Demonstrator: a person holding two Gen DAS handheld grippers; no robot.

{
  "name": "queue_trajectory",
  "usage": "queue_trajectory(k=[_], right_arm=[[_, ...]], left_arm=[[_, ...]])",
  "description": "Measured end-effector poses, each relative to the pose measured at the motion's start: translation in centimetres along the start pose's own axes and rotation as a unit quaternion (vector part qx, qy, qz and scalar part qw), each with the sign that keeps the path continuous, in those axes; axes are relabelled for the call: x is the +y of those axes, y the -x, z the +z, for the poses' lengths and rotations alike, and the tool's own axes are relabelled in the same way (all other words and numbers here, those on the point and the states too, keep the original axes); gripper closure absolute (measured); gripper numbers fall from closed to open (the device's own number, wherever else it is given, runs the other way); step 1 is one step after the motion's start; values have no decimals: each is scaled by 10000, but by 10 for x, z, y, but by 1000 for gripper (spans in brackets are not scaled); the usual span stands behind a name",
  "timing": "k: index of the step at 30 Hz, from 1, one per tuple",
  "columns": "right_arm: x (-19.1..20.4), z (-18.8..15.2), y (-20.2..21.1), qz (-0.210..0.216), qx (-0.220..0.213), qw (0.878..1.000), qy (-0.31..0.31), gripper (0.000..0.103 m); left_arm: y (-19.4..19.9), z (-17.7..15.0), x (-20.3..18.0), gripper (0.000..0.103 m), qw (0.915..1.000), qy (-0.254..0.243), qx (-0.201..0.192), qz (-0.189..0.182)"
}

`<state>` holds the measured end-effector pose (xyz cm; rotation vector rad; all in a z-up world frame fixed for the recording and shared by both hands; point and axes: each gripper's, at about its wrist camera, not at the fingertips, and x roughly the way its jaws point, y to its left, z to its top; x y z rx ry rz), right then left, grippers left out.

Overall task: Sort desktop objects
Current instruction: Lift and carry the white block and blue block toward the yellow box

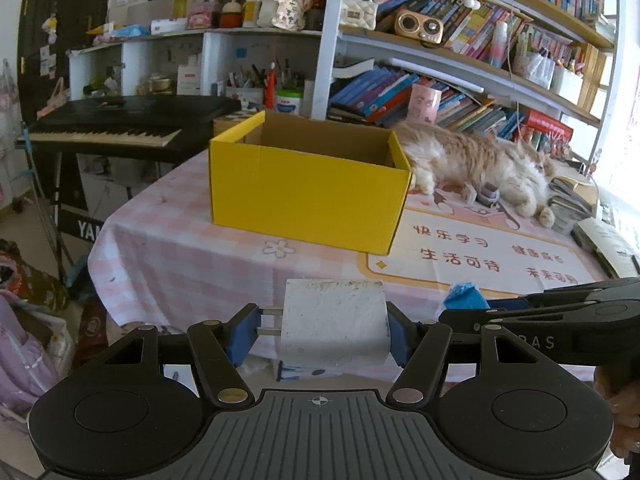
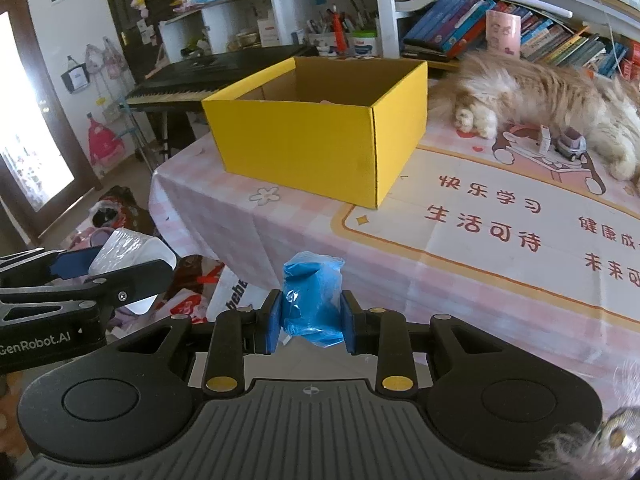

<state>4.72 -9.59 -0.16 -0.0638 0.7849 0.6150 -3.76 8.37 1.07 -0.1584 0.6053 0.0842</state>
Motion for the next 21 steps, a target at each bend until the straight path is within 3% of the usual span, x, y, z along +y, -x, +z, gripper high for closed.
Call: queue_trajectory(k=[21], right_arm=[[-1, 8, -7, -21, 144, 9998, 156, 76]], left_arm=[[-17, 9, -4, 38, 9999, 92, 93, -89]])
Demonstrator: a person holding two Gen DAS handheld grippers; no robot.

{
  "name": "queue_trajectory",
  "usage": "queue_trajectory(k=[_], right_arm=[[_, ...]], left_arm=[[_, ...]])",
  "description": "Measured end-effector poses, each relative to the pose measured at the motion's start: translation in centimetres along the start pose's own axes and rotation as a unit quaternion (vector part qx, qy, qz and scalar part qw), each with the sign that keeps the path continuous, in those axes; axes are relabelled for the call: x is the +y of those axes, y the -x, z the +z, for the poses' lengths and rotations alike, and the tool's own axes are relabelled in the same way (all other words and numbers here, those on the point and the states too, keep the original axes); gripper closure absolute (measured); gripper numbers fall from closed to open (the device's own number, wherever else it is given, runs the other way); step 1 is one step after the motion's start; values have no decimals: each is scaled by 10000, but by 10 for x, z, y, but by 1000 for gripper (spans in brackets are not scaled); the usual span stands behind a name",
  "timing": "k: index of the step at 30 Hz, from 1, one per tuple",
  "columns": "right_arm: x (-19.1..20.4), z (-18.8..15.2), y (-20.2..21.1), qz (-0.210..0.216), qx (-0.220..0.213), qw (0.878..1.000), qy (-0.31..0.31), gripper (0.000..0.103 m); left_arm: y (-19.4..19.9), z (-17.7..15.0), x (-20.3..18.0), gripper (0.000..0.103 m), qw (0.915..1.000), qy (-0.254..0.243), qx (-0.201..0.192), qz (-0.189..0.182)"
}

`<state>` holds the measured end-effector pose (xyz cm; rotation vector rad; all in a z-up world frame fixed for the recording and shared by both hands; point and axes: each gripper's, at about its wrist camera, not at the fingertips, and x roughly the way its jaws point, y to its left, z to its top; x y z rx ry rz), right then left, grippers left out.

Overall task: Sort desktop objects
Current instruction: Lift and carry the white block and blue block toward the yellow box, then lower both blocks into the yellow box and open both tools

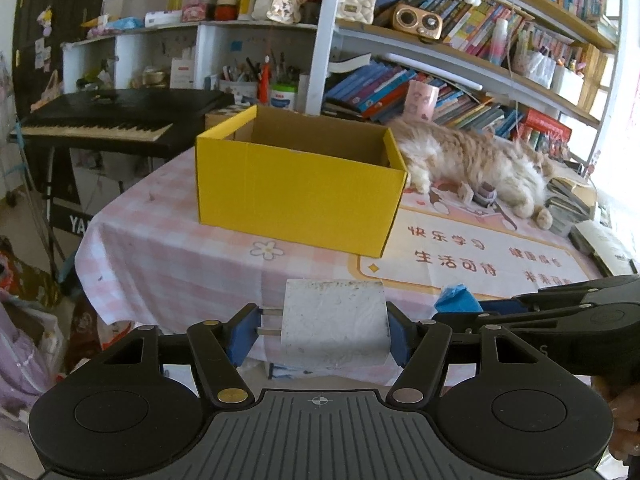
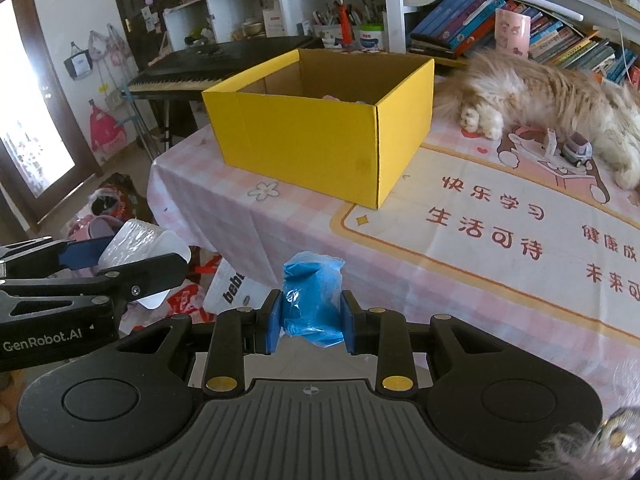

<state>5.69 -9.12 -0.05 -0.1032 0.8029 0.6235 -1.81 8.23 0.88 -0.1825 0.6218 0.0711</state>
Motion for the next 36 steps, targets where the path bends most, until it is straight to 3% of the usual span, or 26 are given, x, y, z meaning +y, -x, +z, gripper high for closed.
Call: queue_trajectory(k=[7, 12, 25, 31, 36], right_arm=[[-10, 18, -12, 80, -102, 9998, 137, 76], [-18, 43, -23, 183, -232, 9995, 144, 76], [-52, 141, -46, 385, -1041, 9928, 442, 76], [-66, 179, -76, 386, -1061, 9903, 805, 76], [-75, 201, -110, 402, -842, 9888, 1168, 76]], left_arm=[[-17, 15, 0, 38, 9998, 73, -4, 161], [-27, 38, 1, 38, 9992, 118, -244, 293], [-74, 111, 4, 38, 9951, -80, -795, 579], [-109, 137, 3, 38, 9947, -203, -753, 672], [-140, 149, 2, 38, 9963, -342, -447, 650]])
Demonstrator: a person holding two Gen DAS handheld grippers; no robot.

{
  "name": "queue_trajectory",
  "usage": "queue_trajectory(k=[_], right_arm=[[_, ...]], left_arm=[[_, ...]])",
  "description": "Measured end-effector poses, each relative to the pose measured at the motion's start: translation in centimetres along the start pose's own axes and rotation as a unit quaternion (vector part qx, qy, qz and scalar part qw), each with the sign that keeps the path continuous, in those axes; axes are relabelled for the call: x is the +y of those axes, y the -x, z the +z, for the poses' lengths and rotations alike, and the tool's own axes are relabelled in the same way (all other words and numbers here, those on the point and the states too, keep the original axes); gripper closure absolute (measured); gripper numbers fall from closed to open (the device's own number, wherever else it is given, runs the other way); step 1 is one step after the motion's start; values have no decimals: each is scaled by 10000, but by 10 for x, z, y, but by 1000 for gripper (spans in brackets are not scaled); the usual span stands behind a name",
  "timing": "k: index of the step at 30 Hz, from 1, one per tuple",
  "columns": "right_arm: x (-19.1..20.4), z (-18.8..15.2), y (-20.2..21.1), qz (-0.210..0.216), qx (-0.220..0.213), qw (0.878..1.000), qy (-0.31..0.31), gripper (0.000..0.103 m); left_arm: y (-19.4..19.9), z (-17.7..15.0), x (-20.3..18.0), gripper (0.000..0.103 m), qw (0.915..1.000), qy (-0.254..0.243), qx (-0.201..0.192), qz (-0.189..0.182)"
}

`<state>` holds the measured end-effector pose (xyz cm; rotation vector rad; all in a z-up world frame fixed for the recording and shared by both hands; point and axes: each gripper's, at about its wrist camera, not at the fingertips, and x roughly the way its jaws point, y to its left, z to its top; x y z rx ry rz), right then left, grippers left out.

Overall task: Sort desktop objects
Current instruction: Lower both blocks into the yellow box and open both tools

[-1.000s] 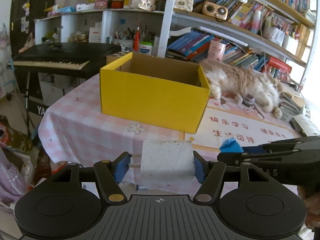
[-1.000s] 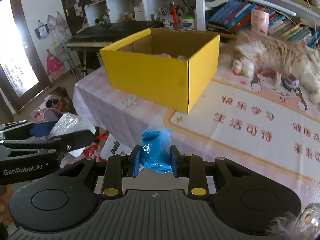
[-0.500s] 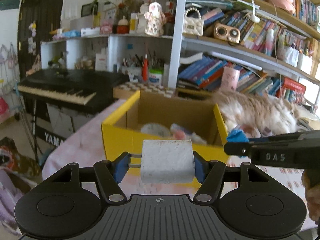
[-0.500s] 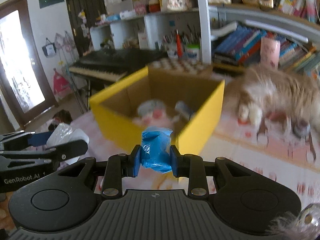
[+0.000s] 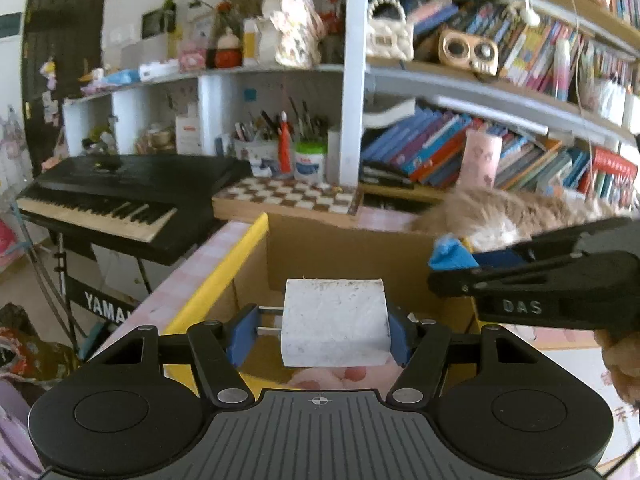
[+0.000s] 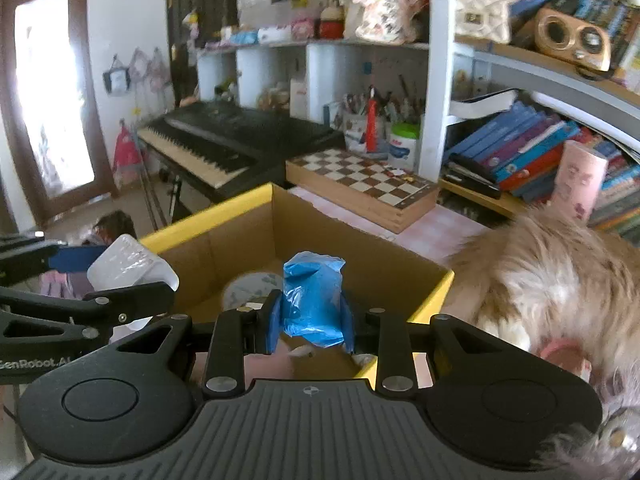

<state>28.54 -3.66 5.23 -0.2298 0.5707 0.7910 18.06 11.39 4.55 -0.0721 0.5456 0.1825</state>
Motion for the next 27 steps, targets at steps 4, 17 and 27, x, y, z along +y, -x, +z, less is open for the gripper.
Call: queue_trajectory(k=[4, 17, 27], right_arm=[[-11, 5, -28, 23, 197, 9996, 212, 76], [-27, 19, -100, 385, 971, 9921, 700, 76], [-21, 23, -117, 603, 1173, 9884, 755, 76]], left_arm=[[-23, 3, -8, 38, 9995, -158, 248, -110], [-72, 1, -29, 38, 9951, -321, 913, -214], [-66, -3, -20, 27, 9968, 5, 789, -134]])
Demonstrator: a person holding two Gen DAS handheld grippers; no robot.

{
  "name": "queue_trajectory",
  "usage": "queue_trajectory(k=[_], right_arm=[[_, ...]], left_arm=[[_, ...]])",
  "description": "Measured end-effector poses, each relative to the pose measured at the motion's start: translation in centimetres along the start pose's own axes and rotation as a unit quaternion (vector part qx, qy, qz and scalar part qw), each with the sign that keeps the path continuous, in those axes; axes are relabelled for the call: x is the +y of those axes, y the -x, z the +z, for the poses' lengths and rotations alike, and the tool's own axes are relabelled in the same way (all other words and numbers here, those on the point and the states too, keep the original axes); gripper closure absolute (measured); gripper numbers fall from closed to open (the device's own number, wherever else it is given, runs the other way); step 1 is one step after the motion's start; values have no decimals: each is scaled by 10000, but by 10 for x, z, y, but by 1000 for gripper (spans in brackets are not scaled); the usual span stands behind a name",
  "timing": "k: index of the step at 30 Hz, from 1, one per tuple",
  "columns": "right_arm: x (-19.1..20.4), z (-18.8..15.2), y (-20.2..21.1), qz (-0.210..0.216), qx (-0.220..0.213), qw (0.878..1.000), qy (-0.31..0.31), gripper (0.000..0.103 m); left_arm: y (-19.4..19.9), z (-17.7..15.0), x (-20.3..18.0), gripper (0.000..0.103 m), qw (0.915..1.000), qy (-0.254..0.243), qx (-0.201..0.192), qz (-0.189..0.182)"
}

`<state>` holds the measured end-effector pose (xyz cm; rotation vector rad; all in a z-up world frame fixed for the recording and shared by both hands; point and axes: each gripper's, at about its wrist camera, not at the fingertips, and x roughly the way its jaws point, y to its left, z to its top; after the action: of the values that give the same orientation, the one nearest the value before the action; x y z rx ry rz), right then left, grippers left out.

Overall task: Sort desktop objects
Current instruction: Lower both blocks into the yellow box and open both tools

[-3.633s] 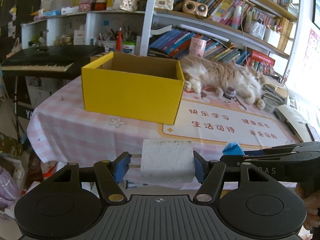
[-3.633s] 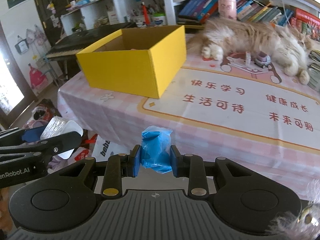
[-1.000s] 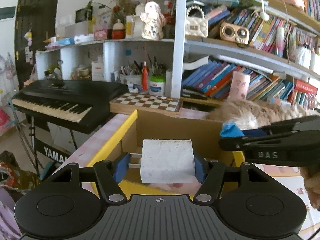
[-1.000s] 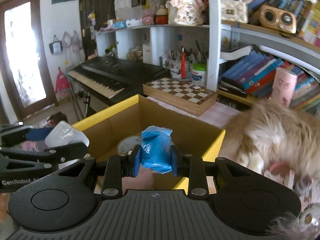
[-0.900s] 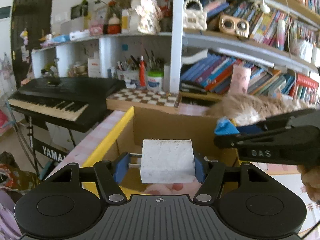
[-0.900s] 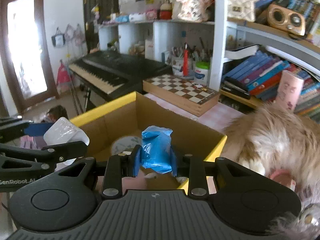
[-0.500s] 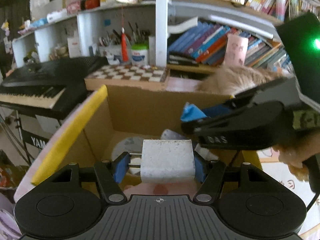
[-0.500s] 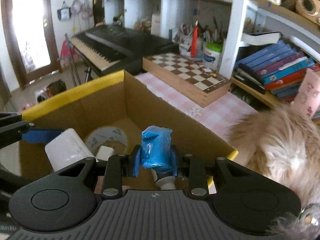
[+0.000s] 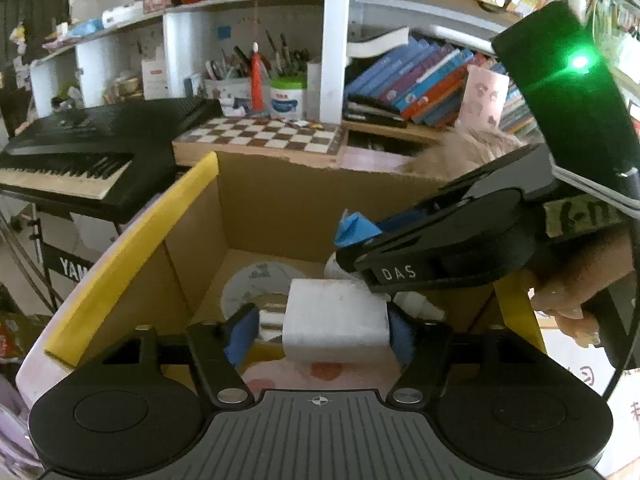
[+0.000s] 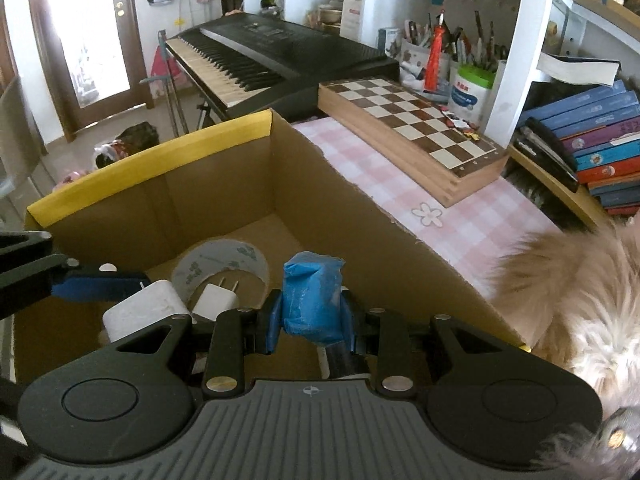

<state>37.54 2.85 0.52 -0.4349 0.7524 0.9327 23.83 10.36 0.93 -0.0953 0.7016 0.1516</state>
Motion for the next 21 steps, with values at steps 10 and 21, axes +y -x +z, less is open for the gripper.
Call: queue_trajectory(k=[10, 21], right_arm=[[-4, 0, 7, -2, -141, 9994, -321, 66], [1, -8, 41, -248, -514, 9972, -484, 63]], left_arm=[[27, 0, 3, 17, 9984, 108, -532, 148], [55, -2, -2, 15, 9966, -5, -815, 144]])
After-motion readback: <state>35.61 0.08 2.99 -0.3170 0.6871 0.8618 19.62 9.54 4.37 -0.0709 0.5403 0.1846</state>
